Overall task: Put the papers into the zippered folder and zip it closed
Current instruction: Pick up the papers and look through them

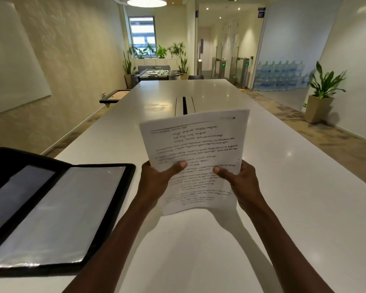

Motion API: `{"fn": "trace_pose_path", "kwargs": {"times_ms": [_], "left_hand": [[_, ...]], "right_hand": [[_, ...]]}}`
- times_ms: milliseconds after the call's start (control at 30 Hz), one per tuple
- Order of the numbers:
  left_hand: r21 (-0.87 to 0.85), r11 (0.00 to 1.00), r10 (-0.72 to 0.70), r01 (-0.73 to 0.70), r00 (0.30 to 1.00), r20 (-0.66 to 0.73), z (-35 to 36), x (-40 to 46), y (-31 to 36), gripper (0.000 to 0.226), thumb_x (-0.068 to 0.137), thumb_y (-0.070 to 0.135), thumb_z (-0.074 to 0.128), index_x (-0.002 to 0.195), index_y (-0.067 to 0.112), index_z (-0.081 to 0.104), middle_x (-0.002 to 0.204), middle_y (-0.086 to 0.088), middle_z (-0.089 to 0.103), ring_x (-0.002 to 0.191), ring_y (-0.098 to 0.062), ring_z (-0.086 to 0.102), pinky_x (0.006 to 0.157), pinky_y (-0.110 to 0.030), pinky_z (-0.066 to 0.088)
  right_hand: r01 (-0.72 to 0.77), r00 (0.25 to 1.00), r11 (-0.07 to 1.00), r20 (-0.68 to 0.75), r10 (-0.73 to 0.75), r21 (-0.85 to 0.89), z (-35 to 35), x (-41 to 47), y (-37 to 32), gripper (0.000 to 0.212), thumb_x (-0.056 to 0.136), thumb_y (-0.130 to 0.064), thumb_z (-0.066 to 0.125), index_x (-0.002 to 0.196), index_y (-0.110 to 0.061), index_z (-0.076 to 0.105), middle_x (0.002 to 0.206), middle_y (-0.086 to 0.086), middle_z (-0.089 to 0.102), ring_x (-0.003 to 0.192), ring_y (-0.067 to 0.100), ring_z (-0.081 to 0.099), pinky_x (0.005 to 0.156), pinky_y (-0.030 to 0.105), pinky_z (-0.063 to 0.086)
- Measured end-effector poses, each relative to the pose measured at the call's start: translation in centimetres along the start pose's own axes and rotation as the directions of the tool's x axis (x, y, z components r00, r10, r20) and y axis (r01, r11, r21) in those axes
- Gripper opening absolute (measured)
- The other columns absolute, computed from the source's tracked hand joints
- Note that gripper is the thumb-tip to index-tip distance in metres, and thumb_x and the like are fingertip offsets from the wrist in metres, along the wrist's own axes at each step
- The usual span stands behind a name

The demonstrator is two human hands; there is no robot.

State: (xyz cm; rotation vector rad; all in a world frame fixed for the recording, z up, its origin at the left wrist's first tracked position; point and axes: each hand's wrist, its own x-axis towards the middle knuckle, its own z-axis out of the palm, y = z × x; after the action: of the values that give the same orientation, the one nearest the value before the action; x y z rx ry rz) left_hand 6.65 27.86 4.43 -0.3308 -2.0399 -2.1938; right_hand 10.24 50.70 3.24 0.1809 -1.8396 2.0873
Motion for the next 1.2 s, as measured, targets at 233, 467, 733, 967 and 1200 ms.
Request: {"fn": "trace_pose_path", "kwargs": {"times_ms": [233,467,733,967,1200], "left_hand": [[0.004,1.000,0.001,-0.001,1.000,-0.016,0.8,0.6,0.5,0.049,0.055,0.045,0.092,0.098,0.029,0.073,0.098,0.002,0.077,0.088,-0.020,0.074,0.076,-0.046,0.060],[0.029,0.999,-0.027,0.027,1.000,0.002,1.1,-0.8,-1.7,0.046,0.059,0.039,0.091,0.100,0.029,0.073,0.097,0.004,0.077,0.087,-0.017,0.074,0.074,-0.040,0.061],[0.019,0.997,-0.070,0.070,0.998,0.001,1.3,-1.5,-3.3,0.043,0.061,0.034,0.091,0.100,0.030,0.073,0.097,0.004,0.077,0.087,-0.018,0.074,0.069,-0.034,0.061],[0.047,0.987,-0.158,0.155,0.986,0.058,-0.1,1.0,-1.3,0.058,0.052,0.036,0.094,0.104,0.024,0.072,0.099,0.002,0.077,0.090,-0.015,0.074,0.075,-0.034,0.059],[0.166,0.938,-0.338,0.305,0.914,0.226,-2.8,2.2,0.2,0.063,0.047,0.032,0.094,0.105,0.021,0.073,0.099,0.004,0.077,0.090,-0.010,0.073,0.066,-0.021,0.058]], "right_hand": [[0.011,1.000,0.999,0.005,-0.011,0.050,-0.5,0.1,-0.6,0.034,0.071,-0.020,0.087,0.103,-0.024,0.075,0.105,0.005,0.078,0.094,0.026,0.075,0.075,0.034,0.062],[-0.052,0.998,0.999,-0.021,0.052,0.015,-0.5,-1.1,1.2,0.036,0.065,-0.023,0.090,0.098,-0.029,0.076,0.101,0.002,0.079,0.090,0.022,0.076,0.070,0.028,0.061],[-0.087,0.995,0.996,-0.038,0.087,0.016,-0.4,-1.7,2.7,0.033,0.068,-0.021,0.089,0.097,-0.028,0.076,0.100,0.000,0.079,0.089,0.019,0.076,0.067,0.023,0.060],[-0.092,0.993,0.989,0.069,0.100,-0.113,-0.7,0.0,0.3,0.026,0.074,-0.036,0.084,0.098,-0.038,0.075,0.101,-0.006,0.079,0.090,0.016,0.076,0.070,0.025,0.061],[-0.134,0.961,0.988,0.235,0.149,-0.078,-1.1,1.6,-1.2,0.038,0.087,-0.035,0.072,0.124,-0.029,0.066,0.123,-0.001,0.072,0.109,0.024,0.071,0.088,0.049,0.059]]}}
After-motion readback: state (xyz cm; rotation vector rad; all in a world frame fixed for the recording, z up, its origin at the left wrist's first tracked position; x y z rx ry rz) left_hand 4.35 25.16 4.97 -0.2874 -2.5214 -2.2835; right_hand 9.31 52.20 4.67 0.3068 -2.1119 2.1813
